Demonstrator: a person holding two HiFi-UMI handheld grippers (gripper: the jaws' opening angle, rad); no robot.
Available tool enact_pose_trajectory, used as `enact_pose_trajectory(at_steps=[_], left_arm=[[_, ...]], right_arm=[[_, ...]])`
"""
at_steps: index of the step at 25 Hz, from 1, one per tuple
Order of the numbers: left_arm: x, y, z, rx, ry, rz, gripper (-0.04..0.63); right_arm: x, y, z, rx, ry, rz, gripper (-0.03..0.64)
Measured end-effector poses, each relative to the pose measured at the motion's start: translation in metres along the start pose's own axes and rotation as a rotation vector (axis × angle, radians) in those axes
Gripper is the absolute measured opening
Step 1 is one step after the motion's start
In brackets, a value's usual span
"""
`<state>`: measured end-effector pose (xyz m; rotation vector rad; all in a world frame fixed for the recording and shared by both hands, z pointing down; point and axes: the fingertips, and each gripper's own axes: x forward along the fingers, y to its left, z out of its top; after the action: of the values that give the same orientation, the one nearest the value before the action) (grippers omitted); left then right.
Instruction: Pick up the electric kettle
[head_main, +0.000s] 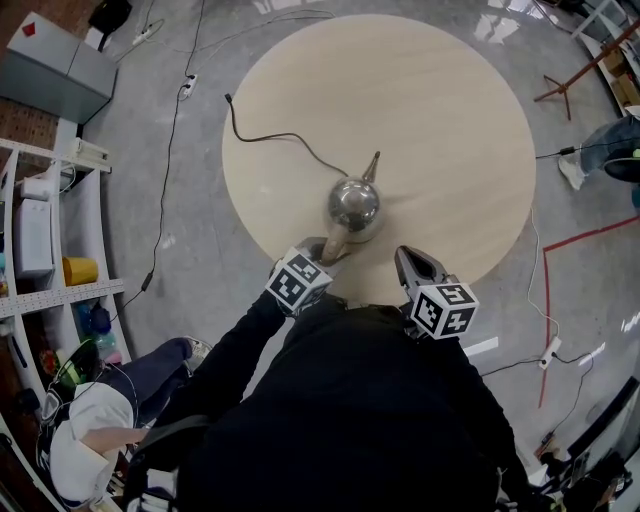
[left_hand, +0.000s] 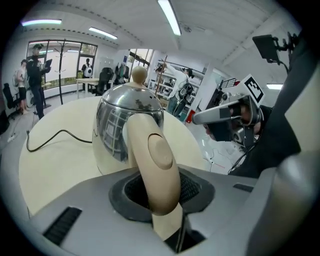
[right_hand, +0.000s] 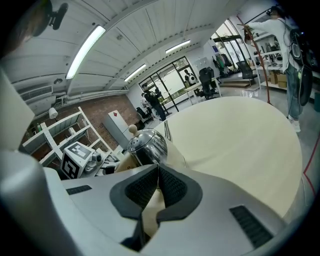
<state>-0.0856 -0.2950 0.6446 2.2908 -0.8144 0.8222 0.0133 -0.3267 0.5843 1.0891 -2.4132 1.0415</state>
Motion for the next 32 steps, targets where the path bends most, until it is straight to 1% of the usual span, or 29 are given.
enact_pose_trajectory(at_steps=[3, 12, 20, 32], left_arm=[[-0.001, -0.001, 0.004, -0.021, -0.044, 0.001, 0.107], [-0.007, -0.004, 0.018, -0.031, -0.093, -0.011, 0.109], [-0.025, -0.013, 0.037, 0.013, -0.160, -0.019, 0.110], [-0.054, -0.039, 0.085, 0.086, -0.264, -0.045, 0.114]], right_arm=[[0.001, 0.000, -0.002, 0.001, 0.003, 0.001, 0.015], [-0.001, 0.003, -0.002, -0.004, 0.002, -0.002, 0.015], [-0.001, 0.015, -0.005, -0.018, -0.003, -0.005, 0.015], [-0.008, 0.014, 0.006, -0.051, -0.037, -0.023, 0.015]])
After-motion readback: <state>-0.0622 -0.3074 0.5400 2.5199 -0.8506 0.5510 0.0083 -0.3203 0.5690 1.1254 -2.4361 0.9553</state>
